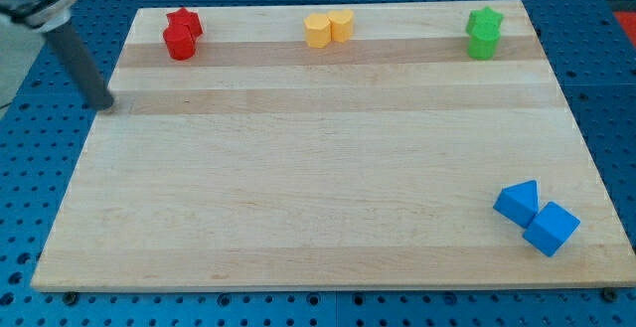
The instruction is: Nudge red circle a bit right
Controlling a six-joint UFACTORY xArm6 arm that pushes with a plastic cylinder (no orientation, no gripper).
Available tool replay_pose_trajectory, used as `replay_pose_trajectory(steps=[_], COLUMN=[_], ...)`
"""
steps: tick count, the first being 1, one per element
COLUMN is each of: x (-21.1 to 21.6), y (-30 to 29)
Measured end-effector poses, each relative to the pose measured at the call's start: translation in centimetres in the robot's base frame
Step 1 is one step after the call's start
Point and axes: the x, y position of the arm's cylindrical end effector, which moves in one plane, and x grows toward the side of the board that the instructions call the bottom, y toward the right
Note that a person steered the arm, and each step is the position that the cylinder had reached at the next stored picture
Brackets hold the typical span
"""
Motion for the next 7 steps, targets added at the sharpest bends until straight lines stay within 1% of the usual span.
replay_pose_trajectory(steps=[1, 2, 3, 6, 7], x=[-6.9, -6.9, -7.9, -8.4, -11.4], y=[3.2, 3.3, 3.6, 3.0, 1.7])
